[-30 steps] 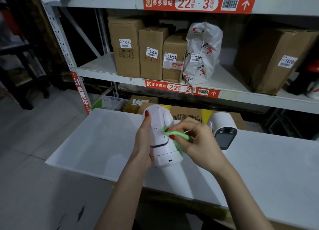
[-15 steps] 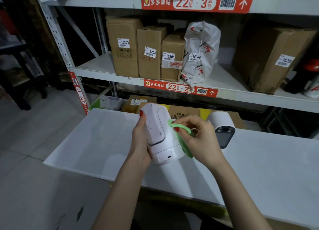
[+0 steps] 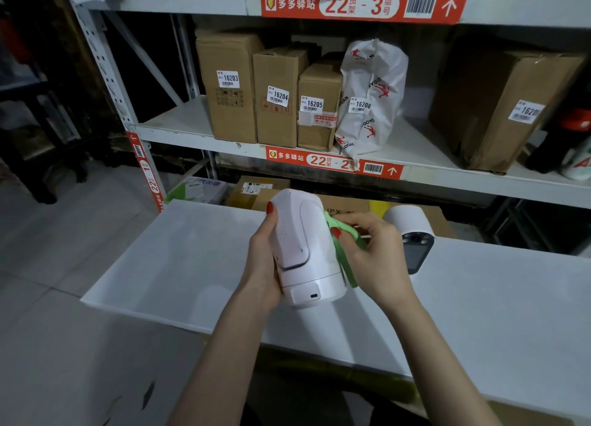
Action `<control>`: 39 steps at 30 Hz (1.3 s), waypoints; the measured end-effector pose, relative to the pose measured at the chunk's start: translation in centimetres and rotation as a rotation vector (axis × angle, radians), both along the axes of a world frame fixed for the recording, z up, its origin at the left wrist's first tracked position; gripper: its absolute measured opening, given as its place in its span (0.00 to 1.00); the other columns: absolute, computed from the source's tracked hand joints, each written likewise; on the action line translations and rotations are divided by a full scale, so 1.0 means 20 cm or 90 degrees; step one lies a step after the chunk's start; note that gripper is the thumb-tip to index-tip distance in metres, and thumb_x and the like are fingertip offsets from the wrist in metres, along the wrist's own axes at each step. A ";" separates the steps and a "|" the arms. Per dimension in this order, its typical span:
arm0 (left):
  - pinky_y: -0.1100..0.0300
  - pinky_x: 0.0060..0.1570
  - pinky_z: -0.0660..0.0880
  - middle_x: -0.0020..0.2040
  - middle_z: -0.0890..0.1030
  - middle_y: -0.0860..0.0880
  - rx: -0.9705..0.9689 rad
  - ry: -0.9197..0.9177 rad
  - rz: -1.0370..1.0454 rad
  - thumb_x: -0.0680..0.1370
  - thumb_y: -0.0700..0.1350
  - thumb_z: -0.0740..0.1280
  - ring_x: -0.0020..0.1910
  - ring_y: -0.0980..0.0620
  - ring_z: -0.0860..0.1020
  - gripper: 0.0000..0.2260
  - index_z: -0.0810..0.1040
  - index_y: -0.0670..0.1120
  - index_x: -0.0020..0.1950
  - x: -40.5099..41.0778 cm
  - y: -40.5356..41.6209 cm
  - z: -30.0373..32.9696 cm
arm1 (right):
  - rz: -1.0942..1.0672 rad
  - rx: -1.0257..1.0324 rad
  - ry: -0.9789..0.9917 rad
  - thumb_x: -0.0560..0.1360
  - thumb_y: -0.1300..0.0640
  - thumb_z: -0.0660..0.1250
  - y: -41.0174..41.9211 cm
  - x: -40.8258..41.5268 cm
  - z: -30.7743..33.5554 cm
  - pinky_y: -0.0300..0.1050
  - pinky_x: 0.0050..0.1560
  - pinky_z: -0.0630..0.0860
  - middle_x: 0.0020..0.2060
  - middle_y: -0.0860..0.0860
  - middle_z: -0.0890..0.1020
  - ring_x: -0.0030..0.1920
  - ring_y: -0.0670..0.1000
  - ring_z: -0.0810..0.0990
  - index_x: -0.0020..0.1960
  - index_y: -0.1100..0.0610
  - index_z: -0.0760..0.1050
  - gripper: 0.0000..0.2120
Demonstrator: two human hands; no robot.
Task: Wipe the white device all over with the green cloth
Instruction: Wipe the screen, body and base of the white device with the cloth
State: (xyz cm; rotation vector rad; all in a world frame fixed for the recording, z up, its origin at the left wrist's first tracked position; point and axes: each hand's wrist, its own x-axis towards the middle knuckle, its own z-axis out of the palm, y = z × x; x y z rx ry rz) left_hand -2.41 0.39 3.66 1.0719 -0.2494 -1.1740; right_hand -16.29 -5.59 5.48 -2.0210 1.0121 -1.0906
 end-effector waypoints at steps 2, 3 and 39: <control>0.46 0.48 0.79 0.43 0.85 0.44 -0.004 0.003 0.016 0.79 0.61 0.60 0.44 0.43 0.82 0.18 0.80 0.49 0.56 0.01 0.01 0.00 | 0.013 0.016 0.030 0.74 0.66 0.68 0.00 -0.01 0.00 0.23 0.44 0.69 0.47 0.46 0.81 0.44 0.36 0.76 0.53 0.56 0.83 0.11; 0.47 0.47 0.79 0.44 0.85 0.44 -0.006 0.004 0.028 0.80 0.61 0.60 0.44 0.43 0.82 0.18 0.80 0.50 0.56 0.01 0.01 0.00 | 0.021 0.030 0.043 0.74 0.65 0.68 0.01 -0.01 0.00 0.20 0.43 0.67 0.48 0.46 0.81 0.44 0.37 0.75 0.53 0.56 0.83 0.10; 0.48 0.48 0.77 0.61 0.79 0.38 0.005 0.178 0.177 0.78 0.67 0.57 0.57 0.38 0.78 0.30 0.72 0.46 0.69 0.03 -0.01 0.02 | 0.148 -0.171 0.126 0.72 0.64 0.70 0.15 0.07 -0.02 0.35 0.41 0.70 0.44 0.47 0.76 0.43 0.48 0.78 0.54 0.54 0.83 0.12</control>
